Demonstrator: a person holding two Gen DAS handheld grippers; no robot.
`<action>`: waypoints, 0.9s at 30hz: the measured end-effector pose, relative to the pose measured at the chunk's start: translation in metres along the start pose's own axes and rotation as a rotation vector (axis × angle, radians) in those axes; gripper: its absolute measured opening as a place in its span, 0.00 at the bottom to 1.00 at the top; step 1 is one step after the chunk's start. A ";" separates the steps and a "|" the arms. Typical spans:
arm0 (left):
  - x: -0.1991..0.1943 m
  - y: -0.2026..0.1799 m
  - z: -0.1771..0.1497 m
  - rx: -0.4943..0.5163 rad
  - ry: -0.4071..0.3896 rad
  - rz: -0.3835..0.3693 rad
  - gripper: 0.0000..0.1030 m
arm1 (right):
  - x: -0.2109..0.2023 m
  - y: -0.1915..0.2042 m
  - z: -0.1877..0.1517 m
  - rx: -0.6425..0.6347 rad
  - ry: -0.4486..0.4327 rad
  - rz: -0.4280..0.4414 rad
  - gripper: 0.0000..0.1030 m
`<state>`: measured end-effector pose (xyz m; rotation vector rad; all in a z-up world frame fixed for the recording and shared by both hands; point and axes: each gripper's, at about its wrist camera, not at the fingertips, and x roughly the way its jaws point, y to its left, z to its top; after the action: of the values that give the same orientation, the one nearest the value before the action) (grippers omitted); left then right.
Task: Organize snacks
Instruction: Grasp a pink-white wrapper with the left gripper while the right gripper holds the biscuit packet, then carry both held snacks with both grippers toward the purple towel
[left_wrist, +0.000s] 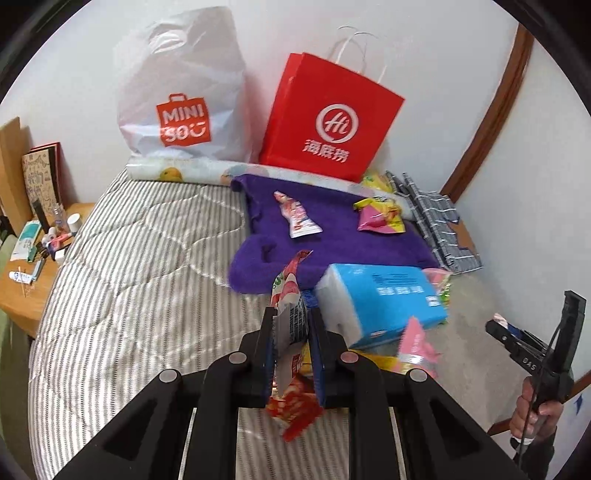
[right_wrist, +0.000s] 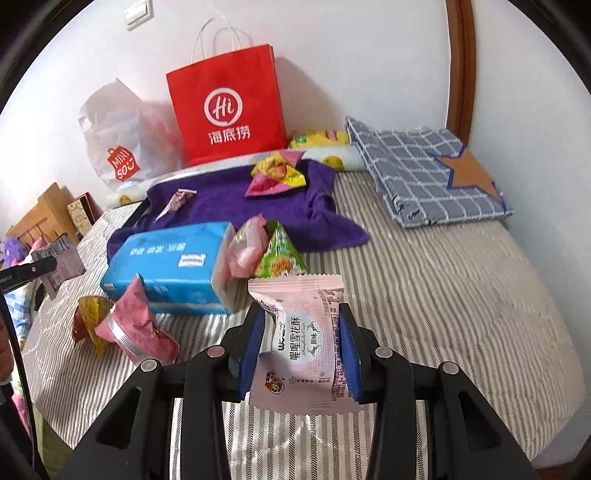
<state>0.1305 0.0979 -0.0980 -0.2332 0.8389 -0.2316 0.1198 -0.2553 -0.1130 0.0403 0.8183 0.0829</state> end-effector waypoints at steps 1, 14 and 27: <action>-0.001 -0.005 0.001 0.005 -0.002 -0.003 0.15 | -0.003 0.002 0.002 -0.003 -0.013 0.001 0.38; -0.006 -0.054 -0.002 0.048 -0.054 0.002 0.15 | -0.031 0.025 0.024 -0.034 -0.100 0.036 0.38; 0.003 -0.092 0.029 0.121 -0.115 0.027 0.15 | -0.035 0.039 0.071 -0.032 -0.162 0.015 0.38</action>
<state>0.1445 0.0131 -0.0545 -0.1201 0.7112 -0.2404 0.1455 -0.2195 -0.0358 0.0224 0.6551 0.1056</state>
